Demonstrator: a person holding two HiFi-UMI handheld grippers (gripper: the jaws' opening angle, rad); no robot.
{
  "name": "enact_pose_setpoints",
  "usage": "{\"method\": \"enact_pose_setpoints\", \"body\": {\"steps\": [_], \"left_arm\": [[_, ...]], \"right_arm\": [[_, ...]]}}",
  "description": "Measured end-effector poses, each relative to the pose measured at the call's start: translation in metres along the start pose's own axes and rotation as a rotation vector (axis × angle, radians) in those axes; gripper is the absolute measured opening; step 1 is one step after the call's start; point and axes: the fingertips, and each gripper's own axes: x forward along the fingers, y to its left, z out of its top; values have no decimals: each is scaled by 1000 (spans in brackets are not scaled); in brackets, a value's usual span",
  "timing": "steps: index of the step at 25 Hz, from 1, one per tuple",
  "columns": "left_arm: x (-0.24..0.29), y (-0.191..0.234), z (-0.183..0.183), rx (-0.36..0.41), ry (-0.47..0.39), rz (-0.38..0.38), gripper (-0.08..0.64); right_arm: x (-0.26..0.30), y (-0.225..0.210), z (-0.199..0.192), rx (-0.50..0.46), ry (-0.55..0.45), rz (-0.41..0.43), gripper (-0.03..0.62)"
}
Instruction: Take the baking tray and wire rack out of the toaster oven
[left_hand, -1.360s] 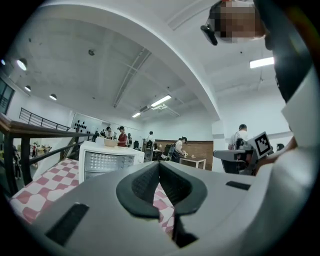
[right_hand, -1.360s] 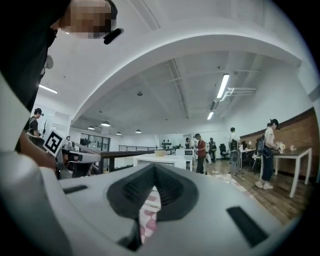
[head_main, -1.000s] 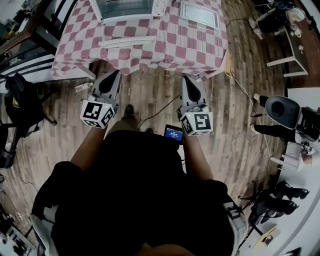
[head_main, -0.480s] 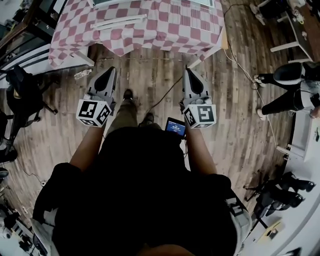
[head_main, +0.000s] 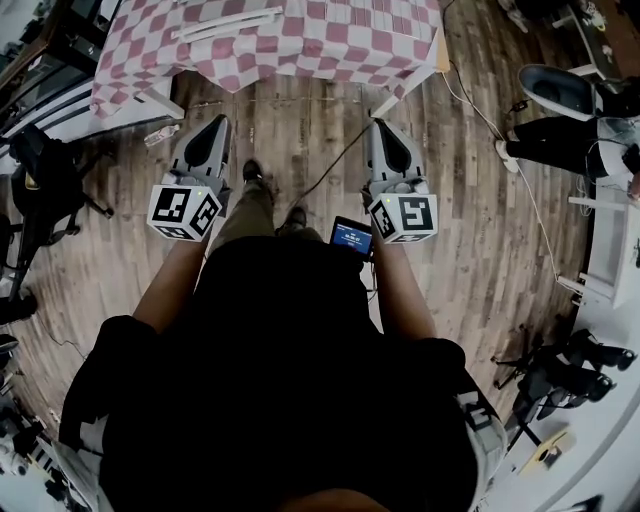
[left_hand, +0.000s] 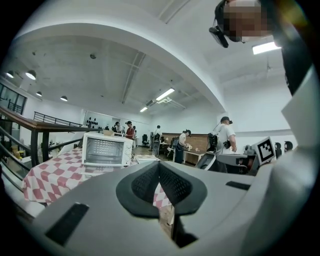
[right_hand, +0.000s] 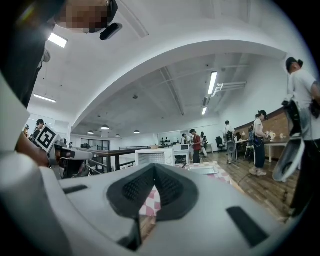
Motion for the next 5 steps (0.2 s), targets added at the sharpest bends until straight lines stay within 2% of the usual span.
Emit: {"method": "enact_pose_setpoints", "body": {"steps": [5], "left_arm": [[-7,-16,10,9,-20,0,-11]], "right_arm": [[-20,-1,6,3,-13,-8,3]]}}
